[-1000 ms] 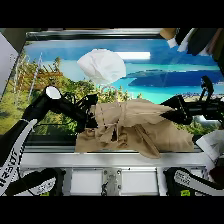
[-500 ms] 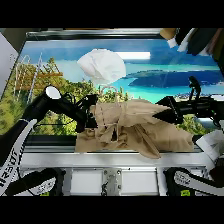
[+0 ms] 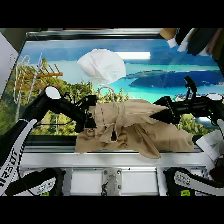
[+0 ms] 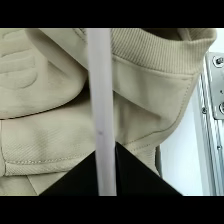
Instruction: Fold the clothes and pants, and hang the long-sleeved shirts on hangers.
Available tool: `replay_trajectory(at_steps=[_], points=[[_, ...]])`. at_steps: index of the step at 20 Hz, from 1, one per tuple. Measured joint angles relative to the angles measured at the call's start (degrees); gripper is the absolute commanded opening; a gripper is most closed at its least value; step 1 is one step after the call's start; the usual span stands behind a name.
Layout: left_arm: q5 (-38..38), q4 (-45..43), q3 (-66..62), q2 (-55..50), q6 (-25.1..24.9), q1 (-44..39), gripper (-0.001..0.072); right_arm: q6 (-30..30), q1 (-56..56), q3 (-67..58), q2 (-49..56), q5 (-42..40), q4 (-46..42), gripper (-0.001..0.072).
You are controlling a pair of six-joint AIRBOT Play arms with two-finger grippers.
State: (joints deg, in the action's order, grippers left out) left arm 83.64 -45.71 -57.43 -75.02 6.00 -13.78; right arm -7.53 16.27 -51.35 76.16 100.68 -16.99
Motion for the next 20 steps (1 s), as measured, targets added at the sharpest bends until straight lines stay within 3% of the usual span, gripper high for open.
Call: replay_trajectory(at_steps=[18,19,20], points=[[-0.11,0.00,0.00,0.00,0.00,0.00,0.0021,0.00,-0.24,0.00,0.00,-0.20,0.33,0.0516],[-0.11,0.00,0.00,0.00,0.00,0.00,0.0021,0.00,-0.24,0.00,0.00,-0.22,0.35,0.0341],[-0.11,0.00,0.00,0.00,0.00,0.00,0.0021,0.00,-0.24,0.00,0.00,-0.22,0.33,0.0095]])
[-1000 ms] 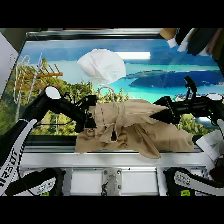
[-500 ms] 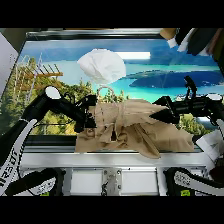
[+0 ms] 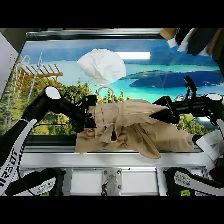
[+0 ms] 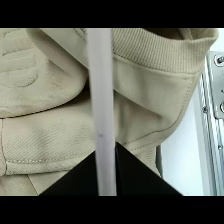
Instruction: Fold the clothes and pants, and hang the long-sleeved shirts on hangers.
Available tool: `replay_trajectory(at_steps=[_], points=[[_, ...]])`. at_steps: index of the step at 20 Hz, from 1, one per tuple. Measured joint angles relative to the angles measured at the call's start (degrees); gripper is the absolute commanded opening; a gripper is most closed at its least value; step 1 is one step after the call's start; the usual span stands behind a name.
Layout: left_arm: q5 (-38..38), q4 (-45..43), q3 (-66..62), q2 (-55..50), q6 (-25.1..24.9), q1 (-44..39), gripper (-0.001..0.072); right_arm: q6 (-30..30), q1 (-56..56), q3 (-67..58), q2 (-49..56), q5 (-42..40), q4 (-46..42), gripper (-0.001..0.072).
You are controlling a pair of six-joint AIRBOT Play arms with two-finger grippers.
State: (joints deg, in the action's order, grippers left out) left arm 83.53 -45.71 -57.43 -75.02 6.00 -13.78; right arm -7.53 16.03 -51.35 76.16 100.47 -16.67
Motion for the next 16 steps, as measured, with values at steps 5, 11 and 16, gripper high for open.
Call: replay_trajectory(at_steps=[5,11,16], points=[[-0.04,0.02,0.00,-0.02,0.13,0.00,0.0021,-0.24,-0.02,0.02,0.02,0.22,0.02,0.0030],[-0.07,0.02,0.00,-0.02,0.07,0.00,0.0021,0.07,-0.02,0.02,0.00,0.07,0.02,0.0027],[-0.09,0.02,0.00,-0.02,0.00,0.00,0.0023,0.31,-0.02,0.02,0.00,0.04,0.02,0.0026]])
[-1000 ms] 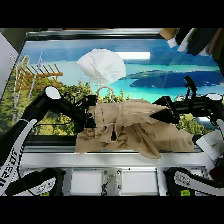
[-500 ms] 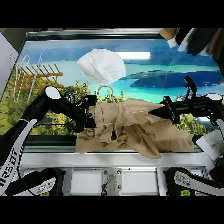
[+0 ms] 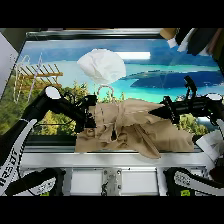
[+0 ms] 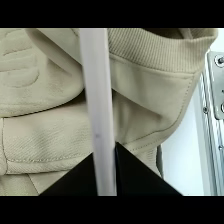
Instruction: Fold the clothes and pants, and hang the long-sleeved shirts on hangers.
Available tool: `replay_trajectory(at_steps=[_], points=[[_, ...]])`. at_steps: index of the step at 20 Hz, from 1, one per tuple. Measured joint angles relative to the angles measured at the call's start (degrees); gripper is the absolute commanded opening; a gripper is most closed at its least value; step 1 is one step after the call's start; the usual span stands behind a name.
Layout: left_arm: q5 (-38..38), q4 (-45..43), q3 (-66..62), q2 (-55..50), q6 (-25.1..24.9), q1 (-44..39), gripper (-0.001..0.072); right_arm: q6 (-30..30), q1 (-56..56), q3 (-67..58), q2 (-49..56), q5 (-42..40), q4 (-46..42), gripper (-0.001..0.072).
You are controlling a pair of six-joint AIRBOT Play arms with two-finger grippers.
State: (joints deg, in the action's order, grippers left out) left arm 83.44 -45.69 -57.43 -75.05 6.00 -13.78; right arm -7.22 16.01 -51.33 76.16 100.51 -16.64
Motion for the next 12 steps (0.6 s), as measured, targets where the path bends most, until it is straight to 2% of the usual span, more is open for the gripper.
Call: replay_trajectory(at_steps=[3,5,12], points=[[0.11,0.00,0.00,0.00,0.37,0.00,0.0027,0.13,0.00,0.00,0.00,-0.02,0.00,0.0025],[-0.13,2.97,-0.09,0.02,1.51,-0.09,0.0410,0.39,-0.11,0.04,0.02,-0.46,0.02,0.0025],[-0.15,0.44,-0.04,0.04,11.98,1.03,0.0414,0.15,-0.04,0.07,0.07,-0.28,-0.02,0.0024]])
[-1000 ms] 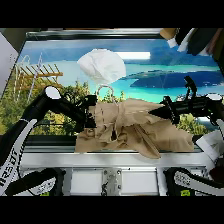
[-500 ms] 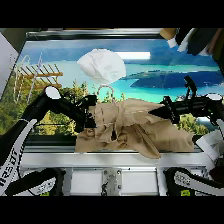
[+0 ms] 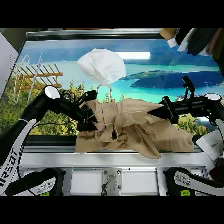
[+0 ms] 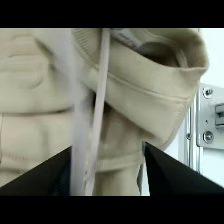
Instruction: Fold the clothes and pants, and hang the long-sleeved shirts on hangers.
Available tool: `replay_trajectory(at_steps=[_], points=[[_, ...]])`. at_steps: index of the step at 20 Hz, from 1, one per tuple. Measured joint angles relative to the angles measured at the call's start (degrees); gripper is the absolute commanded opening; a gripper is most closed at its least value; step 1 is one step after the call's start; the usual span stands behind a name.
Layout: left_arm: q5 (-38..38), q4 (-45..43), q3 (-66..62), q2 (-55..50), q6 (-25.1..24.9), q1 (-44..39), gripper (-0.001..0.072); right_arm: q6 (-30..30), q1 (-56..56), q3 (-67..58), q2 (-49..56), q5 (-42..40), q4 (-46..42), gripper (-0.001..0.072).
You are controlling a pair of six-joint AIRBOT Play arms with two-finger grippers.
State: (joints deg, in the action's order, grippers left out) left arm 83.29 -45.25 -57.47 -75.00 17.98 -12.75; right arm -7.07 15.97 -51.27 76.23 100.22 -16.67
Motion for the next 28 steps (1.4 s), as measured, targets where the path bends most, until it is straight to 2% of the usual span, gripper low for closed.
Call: replay_trajectory(at_steps=[4,9,11,14,15,17,20,21,23,28], points=[[0.66,0.00,0.00,0.00,5.35,2.75,0.0414,-0.02,0.00,0.00,-0.02,0.04,-0.02,0.0023],[1.03,-0.09,-0.28,0.00,8.85,5.07,0.0414,1.09,0.00,0.00,-0.02,-0.76,0.07,0.0022],[0.83,-0.09,-1.60,0.00,11.80,6.32,0.0414,1.36,0.00,0.00,-0.04,-0.98,1.14,0.0021],[0.76,-0.11,-6.10,0.17,19.39,9.11,0.0413,1.73,0.04,0.00,-0.74,-1.60,4.72,0.0021],[0.68,-0.11,-7.72,0.48,22.16,10.01,0.0377,1.75,0.04,0.00,-1.25,-2.19,5.81,0.0021],[-0.04,-0.11,-10.14,2.16,27.61,11.47,0.0366,1.79,0.04,0.00,-2.97,-3.98,7.28,0.0021],[-4.26,-0.15,-9.16,7.17,36.79,11.58,0.0366,2.14,0.04,0.00,-6.14,-7.15,8.46,0.0021],[-6.58,-0.20,-7.58,9.35,40.44,10.82,0.0382,2.19,0.04,0.00,-7.23,-8.13,8.76,0.0021],[-11.63,-0.20,-3.54,13.57,46.31,7.72,0.0579,2.56,0.04,0.00,-8.98,-9.55,8.98,0.0021],[-26.23,-2.19,5.79,20.22,57.99,-6.27,0.0545,4.11,0.04,0.00,-10.84,-10.99,9.33,0.0021]])
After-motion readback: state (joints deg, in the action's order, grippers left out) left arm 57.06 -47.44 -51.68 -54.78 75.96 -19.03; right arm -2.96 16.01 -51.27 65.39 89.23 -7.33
